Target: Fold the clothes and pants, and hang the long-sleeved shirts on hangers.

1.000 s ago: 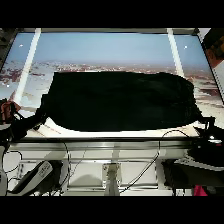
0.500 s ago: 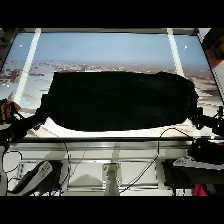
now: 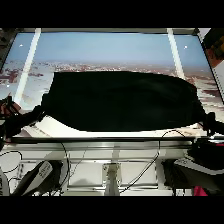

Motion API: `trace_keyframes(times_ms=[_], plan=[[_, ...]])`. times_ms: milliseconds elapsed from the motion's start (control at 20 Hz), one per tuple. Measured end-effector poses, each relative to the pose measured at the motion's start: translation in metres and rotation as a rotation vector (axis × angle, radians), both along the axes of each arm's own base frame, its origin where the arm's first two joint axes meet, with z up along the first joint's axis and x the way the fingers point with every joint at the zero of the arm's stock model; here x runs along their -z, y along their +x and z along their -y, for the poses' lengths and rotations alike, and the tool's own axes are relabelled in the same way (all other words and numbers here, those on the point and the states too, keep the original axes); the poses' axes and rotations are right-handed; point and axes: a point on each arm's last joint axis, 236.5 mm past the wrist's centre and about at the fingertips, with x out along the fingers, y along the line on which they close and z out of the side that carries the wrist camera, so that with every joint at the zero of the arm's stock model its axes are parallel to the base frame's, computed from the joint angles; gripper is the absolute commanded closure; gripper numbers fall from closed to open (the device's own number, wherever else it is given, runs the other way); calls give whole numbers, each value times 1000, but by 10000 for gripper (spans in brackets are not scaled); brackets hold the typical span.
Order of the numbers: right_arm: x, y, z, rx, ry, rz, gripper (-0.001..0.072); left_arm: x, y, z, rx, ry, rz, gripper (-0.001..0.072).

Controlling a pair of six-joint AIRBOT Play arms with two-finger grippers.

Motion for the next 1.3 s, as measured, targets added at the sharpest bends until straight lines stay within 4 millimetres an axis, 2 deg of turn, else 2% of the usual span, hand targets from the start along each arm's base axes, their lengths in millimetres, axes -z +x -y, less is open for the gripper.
trace_keyframes(times_ms=[150,250,400,500,650,750,1000,1150,1200,1250,1300], plan=[[-50,-12,10,-1,-106,103,651,-47,4,-3,45,52,42,695],[-83,-10,13,-5,-167,179,652,-73,7,-7,49,81,56,695],[-126,11,20,61,-186,310,652,-100,21,-15,54,106,71,695],[-140,29,27,139,-169,337,652,-108,39,-14,83,104,74,695],[-143,63,32,237,-148,339,653,-108,90,-9,101,93,103,695],[-138,92,35,317,-131,332,653,-98,128,0,113,69,108,695],[-103,154,47,597,-48,291,653,-53,220,34,68,-58,112,693],[-78,178,59,832,65,277,640,-32,269,38,-81,-152,159,690],[-69,184,62,894,105,269,418,-27,281,35,-144,-187,170,550],[-61,191,66,928,118,262,243,-21,292,29,-214,-218,181,247],[-56,198,70,921,100,254,243,-17,300,22,-278,-247,190,110]])
